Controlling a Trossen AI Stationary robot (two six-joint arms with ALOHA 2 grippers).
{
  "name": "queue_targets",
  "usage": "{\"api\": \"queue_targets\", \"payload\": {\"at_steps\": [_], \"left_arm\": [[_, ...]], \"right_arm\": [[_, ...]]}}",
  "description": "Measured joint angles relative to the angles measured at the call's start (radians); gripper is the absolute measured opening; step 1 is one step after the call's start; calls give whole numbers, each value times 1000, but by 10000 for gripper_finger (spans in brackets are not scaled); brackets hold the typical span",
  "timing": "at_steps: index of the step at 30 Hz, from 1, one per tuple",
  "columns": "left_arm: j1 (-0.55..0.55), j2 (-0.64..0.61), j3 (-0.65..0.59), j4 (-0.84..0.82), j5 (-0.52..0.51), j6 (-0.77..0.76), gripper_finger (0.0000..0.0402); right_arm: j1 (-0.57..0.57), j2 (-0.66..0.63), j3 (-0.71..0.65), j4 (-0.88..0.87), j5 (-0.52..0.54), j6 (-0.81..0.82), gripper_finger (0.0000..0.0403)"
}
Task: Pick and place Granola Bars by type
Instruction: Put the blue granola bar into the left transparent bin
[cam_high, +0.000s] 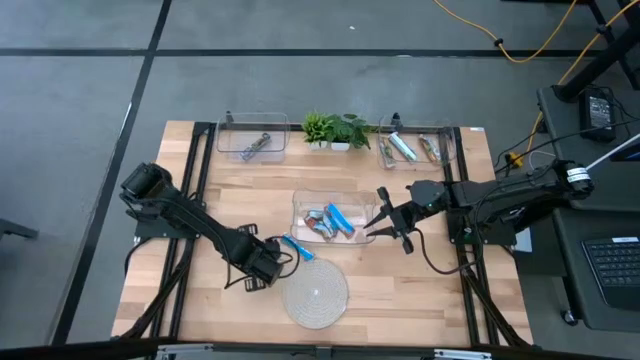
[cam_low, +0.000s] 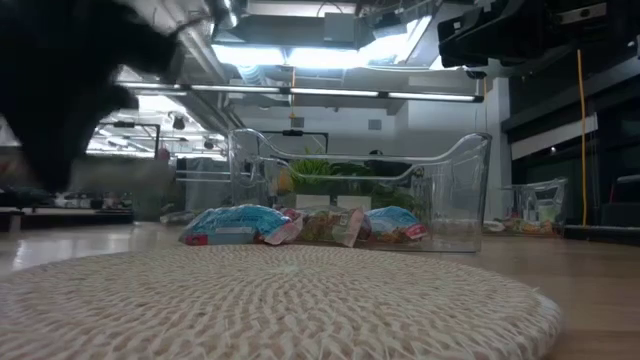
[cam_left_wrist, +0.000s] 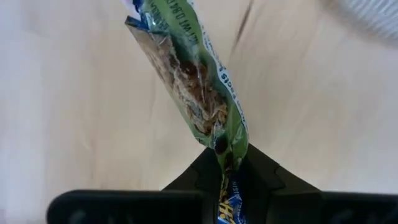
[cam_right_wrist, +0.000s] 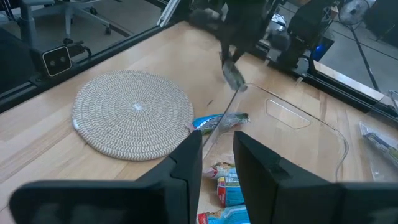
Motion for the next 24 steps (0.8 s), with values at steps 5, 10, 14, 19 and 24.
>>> {"api": "queue_targets", "payload": {"at_steps": [5,10,14,19,24], "left_arm": [[0,-92,5,-47,-72,-38,28],[2,-175,6,-38,-183,-54,26],[3,-221,6,-38,-275,-54,26],[33,-253,6,-47,-349,-53,24],[129,-276,6,-79,-417,-34,23]], "right_arm": [[0,0,0,1,0,0,94],[0,0,0,7,0,0,94],[0,0,0,11,0,0,94],[0,0,0,12,0,0,94],[0,0,0,11,0,0,94]]}}
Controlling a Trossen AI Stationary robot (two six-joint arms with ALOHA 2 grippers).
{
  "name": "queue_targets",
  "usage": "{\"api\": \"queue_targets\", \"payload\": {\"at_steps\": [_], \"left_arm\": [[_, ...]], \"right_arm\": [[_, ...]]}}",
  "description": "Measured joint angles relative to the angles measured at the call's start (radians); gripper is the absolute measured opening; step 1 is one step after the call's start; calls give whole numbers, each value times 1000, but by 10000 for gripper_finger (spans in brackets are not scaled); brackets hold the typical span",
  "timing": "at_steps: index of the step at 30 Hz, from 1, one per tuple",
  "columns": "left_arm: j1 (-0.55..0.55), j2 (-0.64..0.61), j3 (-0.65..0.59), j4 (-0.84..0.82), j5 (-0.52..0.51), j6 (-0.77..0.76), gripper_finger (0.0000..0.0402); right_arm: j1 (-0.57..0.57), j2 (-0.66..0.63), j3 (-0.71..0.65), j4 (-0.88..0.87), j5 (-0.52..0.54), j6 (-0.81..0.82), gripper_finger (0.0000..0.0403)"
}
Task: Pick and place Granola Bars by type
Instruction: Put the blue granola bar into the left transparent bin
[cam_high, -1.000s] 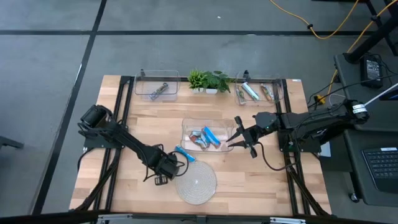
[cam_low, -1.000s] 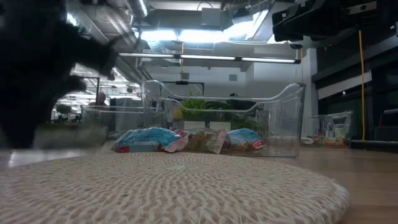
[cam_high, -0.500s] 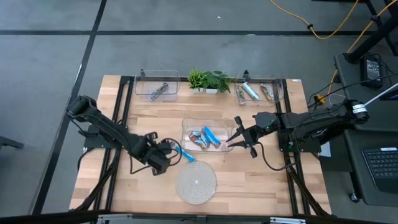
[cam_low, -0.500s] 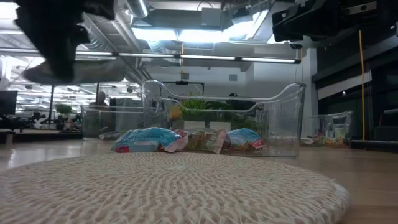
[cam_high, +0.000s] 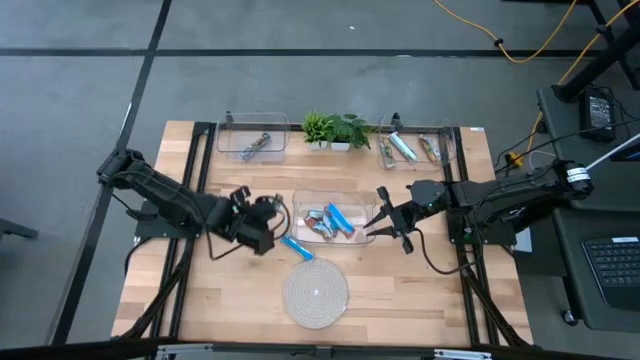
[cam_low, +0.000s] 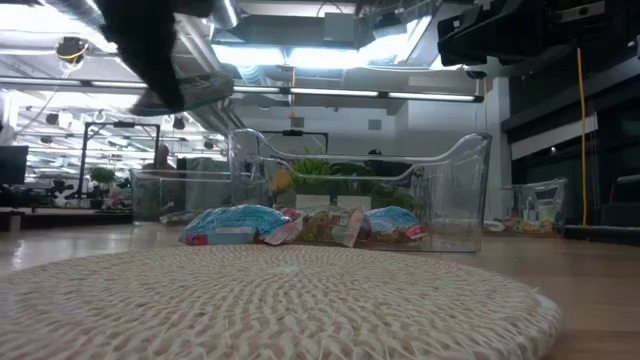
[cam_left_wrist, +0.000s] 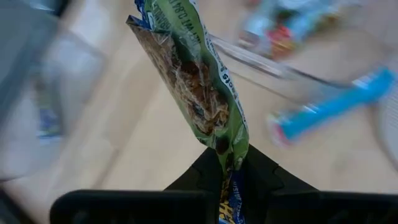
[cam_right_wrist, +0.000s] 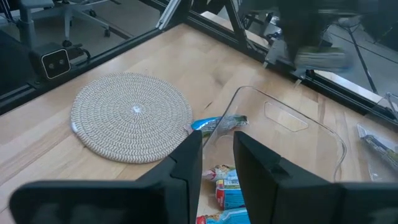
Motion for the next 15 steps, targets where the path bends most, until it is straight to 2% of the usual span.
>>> {"api": "queue_targets", "payload": {"at_steps": [8,15], "left_arm": [[261,-70,0,-21,-105,156,23],[506,-174,32,-16,-56,376,22]], "right_arm": [[0,0,0,-5,0,0,94],[0,0,0,-6,0,0,94]]}}
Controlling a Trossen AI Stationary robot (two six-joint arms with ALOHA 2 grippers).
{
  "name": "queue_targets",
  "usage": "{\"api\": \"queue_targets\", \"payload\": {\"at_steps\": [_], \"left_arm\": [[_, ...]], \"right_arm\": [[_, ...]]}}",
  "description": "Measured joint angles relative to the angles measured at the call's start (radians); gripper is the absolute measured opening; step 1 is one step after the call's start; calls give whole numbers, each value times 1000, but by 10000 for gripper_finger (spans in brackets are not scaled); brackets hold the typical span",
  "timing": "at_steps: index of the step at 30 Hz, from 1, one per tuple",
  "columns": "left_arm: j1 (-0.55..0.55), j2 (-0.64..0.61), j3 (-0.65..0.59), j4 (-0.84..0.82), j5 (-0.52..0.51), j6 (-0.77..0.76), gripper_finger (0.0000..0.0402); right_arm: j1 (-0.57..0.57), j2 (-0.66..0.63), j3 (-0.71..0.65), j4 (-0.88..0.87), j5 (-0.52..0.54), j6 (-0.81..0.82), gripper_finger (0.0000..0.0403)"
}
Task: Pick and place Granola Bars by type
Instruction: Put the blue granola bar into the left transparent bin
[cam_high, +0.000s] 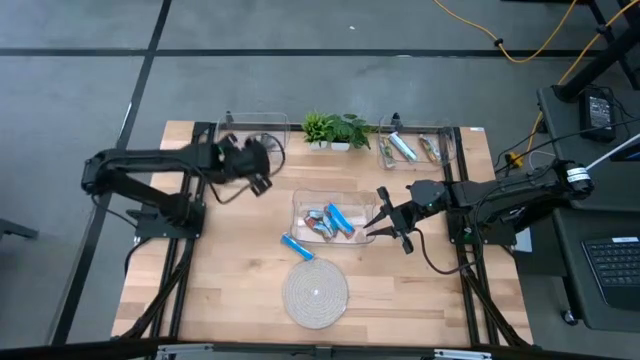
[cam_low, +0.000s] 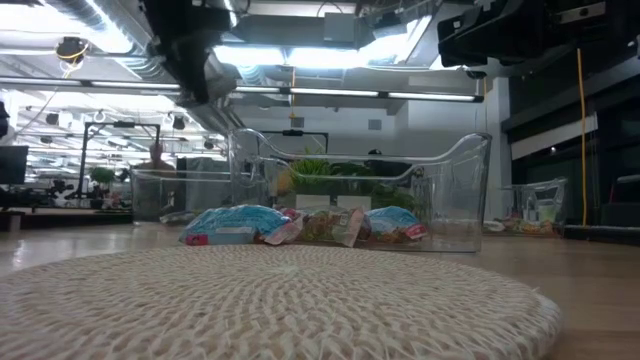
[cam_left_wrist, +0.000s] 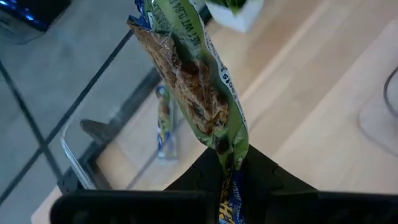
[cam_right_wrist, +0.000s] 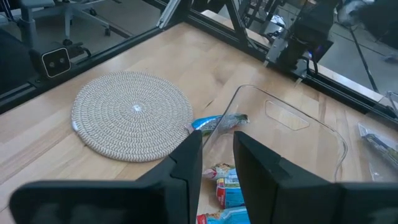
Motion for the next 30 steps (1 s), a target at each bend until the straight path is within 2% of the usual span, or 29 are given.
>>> {"api": "queue_targets", "payload": {"at_steps": [10,14,18,25,30], "left_arm": [[181,-53,132,3,133,226,22],[235,-50,138,28,143,357,22],[300,-45,138,89,218,503,22],[462,-6,139,152,324,671,22],[597,69,139,154,417,721,22]], "right_arm": [[0,0,0,-7,0,11,94],[0,0,0,-8,0,10,94],[0,0,0,-8,0,20,94],[0,0,0,-18,0,44,94],[0,0,0,-24,0,52,94]]}}
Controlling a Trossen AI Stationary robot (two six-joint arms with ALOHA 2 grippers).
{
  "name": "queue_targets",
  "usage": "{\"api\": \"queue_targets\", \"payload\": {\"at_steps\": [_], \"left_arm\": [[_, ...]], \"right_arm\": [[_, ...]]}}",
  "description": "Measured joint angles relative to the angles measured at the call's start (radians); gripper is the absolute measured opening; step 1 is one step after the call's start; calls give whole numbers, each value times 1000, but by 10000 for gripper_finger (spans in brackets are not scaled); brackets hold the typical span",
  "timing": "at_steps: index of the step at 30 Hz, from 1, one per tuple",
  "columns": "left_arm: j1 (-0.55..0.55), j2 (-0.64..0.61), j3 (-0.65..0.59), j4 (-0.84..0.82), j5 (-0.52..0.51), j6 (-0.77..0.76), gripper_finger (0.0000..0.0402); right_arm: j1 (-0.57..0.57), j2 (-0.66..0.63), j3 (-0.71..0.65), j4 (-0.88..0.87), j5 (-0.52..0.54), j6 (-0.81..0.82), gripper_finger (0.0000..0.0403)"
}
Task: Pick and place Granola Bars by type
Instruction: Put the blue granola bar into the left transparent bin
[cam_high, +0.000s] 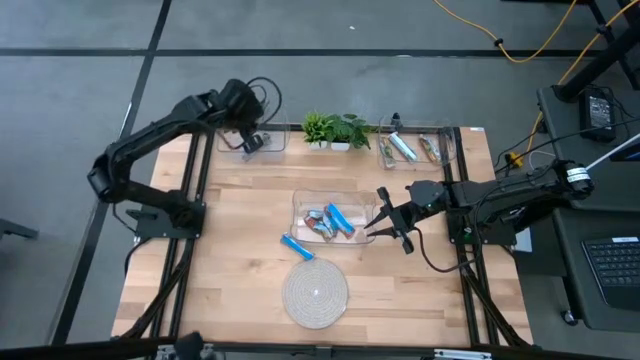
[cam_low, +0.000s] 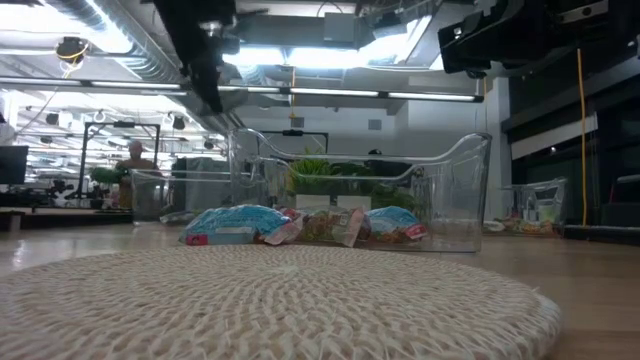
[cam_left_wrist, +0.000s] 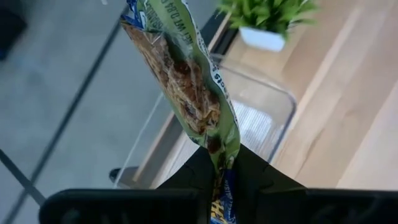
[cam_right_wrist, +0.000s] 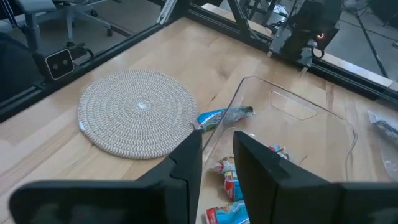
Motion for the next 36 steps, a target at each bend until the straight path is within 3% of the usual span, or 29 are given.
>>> {"api": "queue_targets", "payload": {"at_steps": [11,23,36], "left_arm": [[106,181,0,62,101,48,22],[115,378,-1,103,98,104,22],[140,465,-1,107,96,107,27]], "right_arm": [[0,0,0,-8,0,20,94],[0,0,0,-35,0,19,94],[0,0,0,-55,0,19,94]]}}
